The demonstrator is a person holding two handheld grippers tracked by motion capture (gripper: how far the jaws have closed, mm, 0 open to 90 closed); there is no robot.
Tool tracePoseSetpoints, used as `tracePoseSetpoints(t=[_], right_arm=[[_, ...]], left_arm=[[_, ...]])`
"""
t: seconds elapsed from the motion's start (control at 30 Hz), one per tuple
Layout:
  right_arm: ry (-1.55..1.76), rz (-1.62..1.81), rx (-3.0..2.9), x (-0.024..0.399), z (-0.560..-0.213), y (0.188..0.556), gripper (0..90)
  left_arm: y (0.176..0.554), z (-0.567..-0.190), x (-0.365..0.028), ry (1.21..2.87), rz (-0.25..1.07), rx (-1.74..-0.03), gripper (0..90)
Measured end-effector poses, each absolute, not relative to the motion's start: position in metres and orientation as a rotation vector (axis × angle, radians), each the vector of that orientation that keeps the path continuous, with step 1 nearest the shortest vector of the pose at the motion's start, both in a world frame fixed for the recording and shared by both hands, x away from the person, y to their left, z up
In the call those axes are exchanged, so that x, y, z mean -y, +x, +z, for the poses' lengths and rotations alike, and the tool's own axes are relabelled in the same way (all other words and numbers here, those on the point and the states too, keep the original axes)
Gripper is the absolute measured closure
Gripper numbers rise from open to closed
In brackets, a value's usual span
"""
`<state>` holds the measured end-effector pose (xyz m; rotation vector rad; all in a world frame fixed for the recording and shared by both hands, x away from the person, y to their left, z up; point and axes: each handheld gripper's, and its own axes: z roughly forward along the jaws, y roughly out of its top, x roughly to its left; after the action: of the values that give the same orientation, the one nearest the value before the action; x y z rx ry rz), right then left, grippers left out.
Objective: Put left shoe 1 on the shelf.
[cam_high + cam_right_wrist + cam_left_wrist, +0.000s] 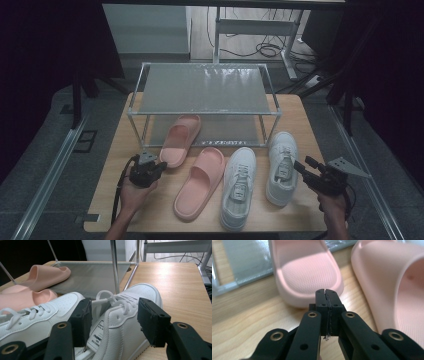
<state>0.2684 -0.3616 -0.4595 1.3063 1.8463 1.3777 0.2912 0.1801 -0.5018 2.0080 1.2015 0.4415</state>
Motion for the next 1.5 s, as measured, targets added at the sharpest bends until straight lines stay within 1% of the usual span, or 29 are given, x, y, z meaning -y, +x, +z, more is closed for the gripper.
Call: tracePoseSetpoints(t=[0.2, 0.67, 1.2, 1.5], right_arm=[[1.302, 1.378, -1.849, 0.361, -0.459, 0.268, 45.9], [1.300, 1.377, -1.851, 0.361, -0.460, 0.269, 46.0], [1.301, 1.380, -1.856, 0.360, -0.460, 0.269, 45.9], [1.303, 1.376, -1.861, 0.360, -0.461, 0.270, 45.9]], left_arm=[[0.285, -0.506, -0.187, 2.013, 0.439, -1.213, 89.8], [0.287, -0.511, -0.187, 2.026, 0.428, -1.215, 89.8], [0.303, -0.513, -0.179, 2.048, 0.418, -1.221, 90.0], [0.320, -0.515, -0.172, 2.047, 0.417, -1.226, 90.0]])
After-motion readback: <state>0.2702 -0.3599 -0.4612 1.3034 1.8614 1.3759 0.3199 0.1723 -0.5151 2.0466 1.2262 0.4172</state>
